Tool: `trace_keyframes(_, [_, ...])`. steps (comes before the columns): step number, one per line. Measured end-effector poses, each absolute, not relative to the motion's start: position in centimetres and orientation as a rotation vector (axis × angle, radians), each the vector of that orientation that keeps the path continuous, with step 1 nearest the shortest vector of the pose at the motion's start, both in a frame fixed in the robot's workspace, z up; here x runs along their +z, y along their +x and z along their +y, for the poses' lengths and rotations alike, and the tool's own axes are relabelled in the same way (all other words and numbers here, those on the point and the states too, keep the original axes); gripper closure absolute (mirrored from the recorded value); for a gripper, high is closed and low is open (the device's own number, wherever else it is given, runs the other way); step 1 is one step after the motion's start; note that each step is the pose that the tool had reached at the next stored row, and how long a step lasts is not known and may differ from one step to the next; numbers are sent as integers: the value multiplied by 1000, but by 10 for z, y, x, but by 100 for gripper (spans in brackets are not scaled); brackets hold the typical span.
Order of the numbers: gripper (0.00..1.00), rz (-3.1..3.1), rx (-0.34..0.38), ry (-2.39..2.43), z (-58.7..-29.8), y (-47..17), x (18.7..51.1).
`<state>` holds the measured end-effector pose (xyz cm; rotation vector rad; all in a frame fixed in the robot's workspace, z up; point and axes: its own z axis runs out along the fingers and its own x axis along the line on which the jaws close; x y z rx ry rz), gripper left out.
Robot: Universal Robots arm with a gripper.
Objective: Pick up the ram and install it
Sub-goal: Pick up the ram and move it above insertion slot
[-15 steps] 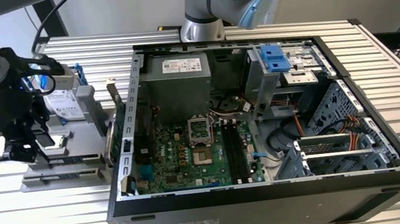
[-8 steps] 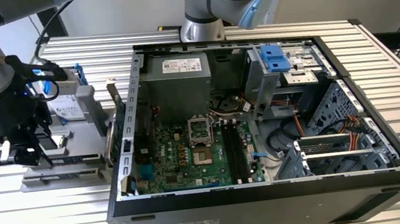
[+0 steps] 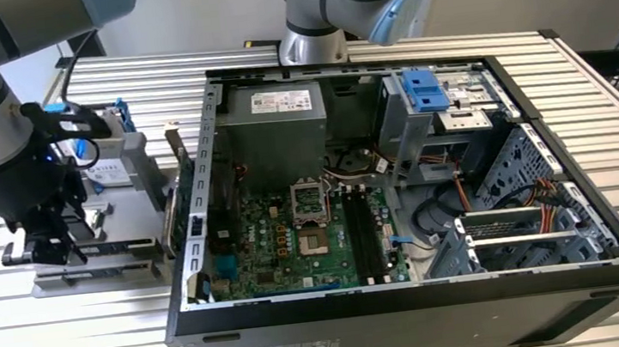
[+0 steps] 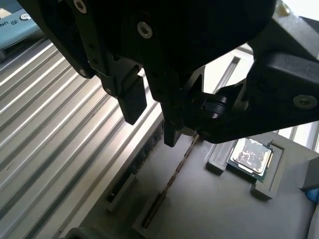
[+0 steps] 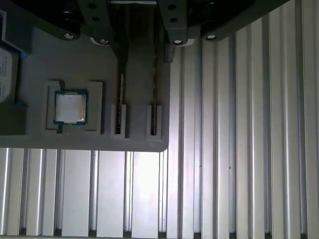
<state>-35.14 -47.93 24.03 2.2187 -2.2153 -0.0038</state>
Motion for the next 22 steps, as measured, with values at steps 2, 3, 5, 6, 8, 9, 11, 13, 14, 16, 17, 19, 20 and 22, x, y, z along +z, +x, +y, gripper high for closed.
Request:
trace_keyframes(2, [0, -2215, -3, 2218, -479, -351, 237])
trace_keyframes(3, [0, -2215, -3, 2218, -479, -351, 235])
trace_keyframes(5, [0, -2215, -2, 2217, -479, -351, 231])
trace_keyframes(6, [0, -2215, -1, 2216, -480, -351, 229])
trace_keyframes(8, [0, -2215, 0, 2215, -480, -351, 226])
trace_keyframes(9, [0, -2215, 1, 2215, -480, -351, 224])
trace_keyframes(11, [0, -2216, 3, 2212, -480, -351, 220])
trace_keyframes(13, [0, -2216, 4, 2211, -481, -351, 217])
trace_keyframes(14, [0, -2216, 4, 2211, -481, -351, 215])
trace_keyframes(16, [0, -2218, 5, 2209, -481, -351, 211])
trace_keyframes(17, [0, -2218, 5, 2208, -481, -351, 209])
trace_keyframes(19, [0, -2219, 6, 2206, -482, -351, 206])
trace_keyframes(20, [0, -2220, 6, 2205, -482, -351, 204])
trace_keyframes(22, [0, -2224, 7, 2201, -482, -351, 200])
